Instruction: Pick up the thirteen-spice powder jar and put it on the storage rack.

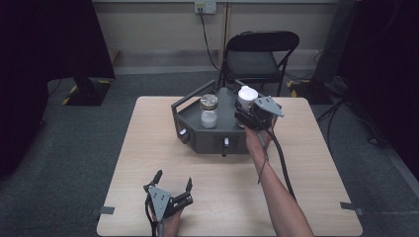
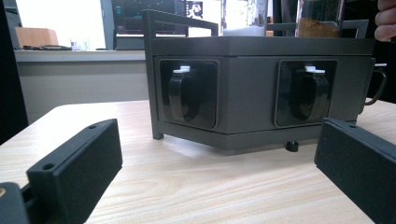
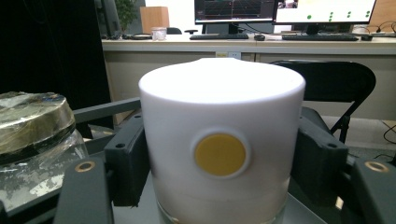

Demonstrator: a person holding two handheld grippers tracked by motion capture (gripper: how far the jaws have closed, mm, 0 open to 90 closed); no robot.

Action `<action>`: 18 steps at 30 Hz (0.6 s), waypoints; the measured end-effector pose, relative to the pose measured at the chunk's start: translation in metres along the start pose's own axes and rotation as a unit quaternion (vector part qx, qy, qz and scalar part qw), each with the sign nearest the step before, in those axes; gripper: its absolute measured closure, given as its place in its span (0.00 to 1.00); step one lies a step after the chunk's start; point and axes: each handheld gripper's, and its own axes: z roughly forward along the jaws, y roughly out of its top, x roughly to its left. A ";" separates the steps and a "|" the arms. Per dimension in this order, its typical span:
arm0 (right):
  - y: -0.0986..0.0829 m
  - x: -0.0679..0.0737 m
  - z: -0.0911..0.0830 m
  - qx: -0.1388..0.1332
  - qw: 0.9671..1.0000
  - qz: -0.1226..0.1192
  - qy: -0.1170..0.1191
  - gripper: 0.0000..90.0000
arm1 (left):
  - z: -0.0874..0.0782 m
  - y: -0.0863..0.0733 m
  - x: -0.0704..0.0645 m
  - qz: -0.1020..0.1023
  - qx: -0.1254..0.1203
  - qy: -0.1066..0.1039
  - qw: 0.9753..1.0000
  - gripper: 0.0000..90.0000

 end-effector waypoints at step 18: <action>0.001 -0.001 -0.002 0.004 1.000 0.000 0.001 0.33 | 0.000 0.000 0.000 0.000 0.000 -0.001 1.000 0.00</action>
